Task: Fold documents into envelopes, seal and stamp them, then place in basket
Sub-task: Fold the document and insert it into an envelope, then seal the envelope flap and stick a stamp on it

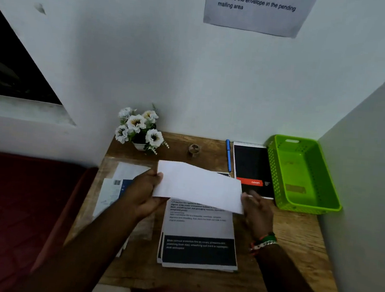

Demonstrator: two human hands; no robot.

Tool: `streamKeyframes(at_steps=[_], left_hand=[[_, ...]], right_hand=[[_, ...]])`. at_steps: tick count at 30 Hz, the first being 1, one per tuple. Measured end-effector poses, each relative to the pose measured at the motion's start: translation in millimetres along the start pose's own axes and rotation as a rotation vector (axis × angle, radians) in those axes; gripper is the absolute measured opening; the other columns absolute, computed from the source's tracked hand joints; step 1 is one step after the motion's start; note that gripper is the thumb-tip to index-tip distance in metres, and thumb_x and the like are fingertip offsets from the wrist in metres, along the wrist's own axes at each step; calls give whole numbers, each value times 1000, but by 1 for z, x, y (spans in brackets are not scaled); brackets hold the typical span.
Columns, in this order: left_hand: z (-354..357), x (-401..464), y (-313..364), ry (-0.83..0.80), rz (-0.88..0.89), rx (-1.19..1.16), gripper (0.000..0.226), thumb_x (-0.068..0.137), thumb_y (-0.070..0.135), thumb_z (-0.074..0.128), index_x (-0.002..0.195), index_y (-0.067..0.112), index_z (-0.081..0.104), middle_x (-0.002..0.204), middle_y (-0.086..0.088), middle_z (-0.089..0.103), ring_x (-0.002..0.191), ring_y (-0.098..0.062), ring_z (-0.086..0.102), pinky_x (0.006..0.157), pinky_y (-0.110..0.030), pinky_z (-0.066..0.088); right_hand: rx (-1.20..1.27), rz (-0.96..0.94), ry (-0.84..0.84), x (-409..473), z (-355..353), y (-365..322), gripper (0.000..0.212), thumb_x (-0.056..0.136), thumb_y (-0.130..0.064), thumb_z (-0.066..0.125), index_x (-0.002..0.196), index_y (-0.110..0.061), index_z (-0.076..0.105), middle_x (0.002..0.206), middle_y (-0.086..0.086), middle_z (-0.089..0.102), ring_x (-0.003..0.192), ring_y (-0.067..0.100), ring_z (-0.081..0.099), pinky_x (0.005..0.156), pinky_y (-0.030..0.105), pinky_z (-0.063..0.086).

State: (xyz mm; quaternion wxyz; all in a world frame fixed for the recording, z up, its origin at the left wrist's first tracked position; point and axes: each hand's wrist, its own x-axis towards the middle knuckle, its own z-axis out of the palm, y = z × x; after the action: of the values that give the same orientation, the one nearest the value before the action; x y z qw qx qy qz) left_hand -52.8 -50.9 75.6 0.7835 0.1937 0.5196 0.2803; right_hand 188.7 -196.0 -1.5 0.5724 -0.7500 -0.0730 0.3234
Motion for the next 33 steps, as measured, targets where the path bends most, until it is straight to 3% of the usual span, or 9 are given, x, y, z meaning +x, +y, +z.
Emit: streamKeyframes(at_steps=[2, 3, 8, 13, 18, 22, 24, 27, 33], left_hand=[[-15, 10, -4, -21, 4, -8, 25, 104, 8, 44, 120, 13, 63, 122, -15, 66, 110, -33, 62, 82, -47, 54], [-20, 16, -5, -19, 20, 13, 26, 104, 8, 44, 121, 14, 63, 122, -14, 66, 110, -33, 62, 82, -47, 55], [-37, 45, -15, 222, 163, 268, 25, 103, 9, 49, 123, 14, 64, 110, -7, 67, 95, -26, 63, 86, -48, 56], [-48, 70, -29, 377, 369, 650, 28, 97, 9, 61, 124, 10, 67, 125, -11, 66, 101, -22, 61, 91, -37, 51], [-49, 84, -36, 476, 566, 1041, 30, 91, 6, 67, 121, 10, 68, 121, -12, 68, 111, -30, 63, 95, -39, 49], [-37, 98, -46, 543, 668, 1217, 51, 84, 17, 73, 133, 19, 57, 134, -9, 51, 119, -31, 51, 96, -43, 47], [-18, 106, -47, 477, 793, 1420, 55, 85, 27, 71, 137, 22, 53, 140, -7, 45, 125, -30, 45, 98, -45, 47], [26, 129, -41, 232, 891, 1455, 63, 84, 31, 72, 142, 20, 48, 145, -10, 44, 132, -32, 43, 104, -48, 44], [96, 186, -12, 123, 697, 1510, 88, 78, 39, 80, 151, 22, 34, 159, -5, 29, 145, -33, 25, 118, -48, 26]], right_hand=[[211, 319, -220, 2, -2, 8, 23, 87, -14, 73, 110, -14, 71, 107, 12, 73, 80, 23, 65, 62, 32, 54], [208, 349, -258, 3, -1, 11, 21, 87, -9, 72, 108, -13, 72, 100, 13, 73, 72, 22, 63, 56, 29, 52], [-31, 121, -132, 15, 21, 15, 14, 79, -5, 80, 90, -11, 75, 92, 15, 75, 76, 27, 65, 66, 34, 56], [-236, -79, -66, 25, 34, 29, 17, 75, -5, 83, 79, -18, 73, 82, 7, 75, 78, 26, 71, 82, 45, 60], [-511, -244, -58, 19, 38, 27, 13, 80, -13, 78, 80, -23, 70, 80, -8, 70, 80, 13, 66, 76, 23, 49], [-582, -335, -89, 21, 37, 31, 10, 85, -12, 74, 87, -20, 69, 82, -9, 66, 78, 8, 61, 70, 7, 37], [-568, -341, -97, 21, 34, 34, 11, 86, -12, 73, 86, -22, 68, 82, -13, 65, 78, 0, 60, 69, 3, 36], [-553, -353, -103, 25, 31, 39, 10, 85, -13, 73, 85, -22, 69, 83, -15, 66, 81, -7, 59, 70, 0, 38], [-518, -350, -139, 32, 27, 48, 12, 86, -16, 73, 85, -27, 68, 86, -14, 70, 86, -5, 63, 78, 14, 46]])
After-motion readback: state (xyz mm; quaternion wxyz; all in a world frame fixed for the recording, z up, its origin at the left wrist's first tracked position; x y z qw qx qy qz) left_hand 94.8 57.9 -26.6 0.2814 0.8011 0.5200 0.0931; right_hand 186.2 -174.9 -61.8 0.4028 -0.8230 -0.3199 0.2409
